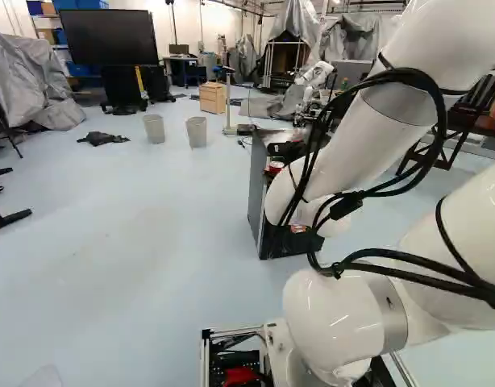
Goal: Grab a drink from the fridge
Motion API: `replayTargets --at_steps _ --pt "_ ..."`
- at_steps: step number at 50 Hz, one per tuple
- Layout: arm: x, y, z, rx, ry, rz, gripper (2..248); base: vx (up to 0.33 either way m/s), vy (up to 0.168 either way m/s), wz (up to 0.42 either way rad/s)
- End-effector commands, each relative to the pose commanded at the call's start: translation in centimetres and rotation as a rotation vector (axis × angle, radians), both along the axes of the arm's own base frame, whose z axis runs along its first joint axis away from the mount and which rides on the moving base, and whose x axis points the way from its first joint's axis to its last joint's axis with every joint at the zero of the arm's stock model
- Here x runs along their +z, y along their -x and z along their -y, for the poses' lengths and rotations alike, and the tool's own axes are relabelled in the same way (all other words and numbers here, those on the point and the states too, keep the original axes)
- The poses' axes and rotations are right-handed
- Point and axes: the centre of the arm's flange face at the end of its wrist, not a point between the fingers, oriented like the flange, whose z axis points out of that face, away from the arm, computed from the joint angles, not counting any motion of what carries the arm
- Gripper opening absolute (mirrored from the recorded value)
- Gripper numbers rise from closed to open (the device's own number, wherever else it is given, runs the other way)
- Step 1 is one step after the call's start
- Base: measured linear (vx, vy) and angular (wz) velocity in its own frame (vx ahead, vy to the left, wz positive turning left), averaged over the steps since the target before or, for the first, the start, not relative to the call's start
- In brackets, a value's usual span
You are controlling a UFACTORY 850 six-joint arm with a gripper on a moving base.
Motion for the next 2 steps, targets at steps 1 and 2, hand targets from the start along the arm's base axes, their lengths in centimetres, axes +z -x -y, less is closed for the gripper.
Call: replayTargets --at_steps 1,2 --pt "0.00 0.00 0.00 0.000 0.000 0.000 100 0.000 0.000 0.000" --pt "0.00 0.00 0.00 0.000 0.000 0.000 100 0.000 0.000 0.000"
